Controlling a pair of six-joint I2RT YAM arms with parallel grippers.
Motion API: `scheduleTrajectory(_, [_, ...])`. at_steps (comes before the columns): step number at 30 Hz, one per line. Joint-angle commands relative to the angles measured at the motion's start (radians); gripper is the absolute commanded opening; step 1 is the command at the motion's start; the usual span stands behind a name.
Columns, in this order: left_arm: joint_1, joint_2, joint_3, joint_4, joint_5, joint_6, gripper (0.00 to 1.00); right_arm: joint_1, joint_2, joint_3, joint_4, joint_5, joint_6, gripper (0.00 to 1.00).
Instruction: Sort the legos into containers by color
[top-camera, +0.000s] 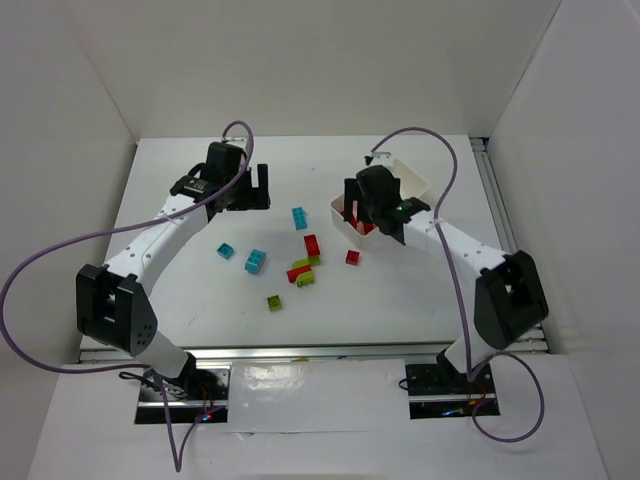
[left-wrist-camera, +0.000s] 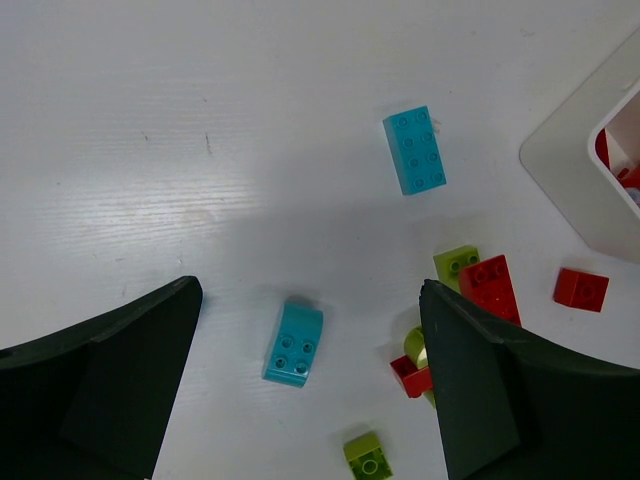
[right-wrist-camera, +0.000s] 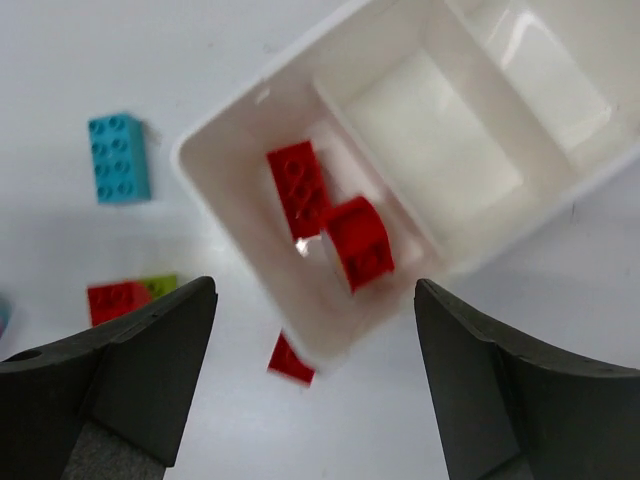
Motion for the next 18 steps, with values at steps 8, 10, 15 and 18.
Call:
scheduleTrajectory(8, [-0.004, 0.023, 0.039, 0.002, -0.01, 0.004, 1.0, 0.175, -0.29, -0.405, 0.06, 0.089, 0.373, 0.94])
scheduleTrajectory(10, [-0.004, 0.023, 0.039, 0.002, -0.01, 0.004, 1.0, 0.198, -0.29, -0.438, 0.096, 0.105, 0.41, 0.94])
scheduleTrajectory(15, [-0.004, 0.023, 0.039, 0.002, -0.01, 0.004, 1.0, 0.199, -0.196, -0.466, 0.223, 0.16, 0.43, 0.94])
scheduleTrajectory(18, [-0.004, 0.023, 0.039, 0.011, -0.01, 0.004, 1.0, 0.199, -0.124, -0.435, 0.265, 0.169, 0.404, 0.92])
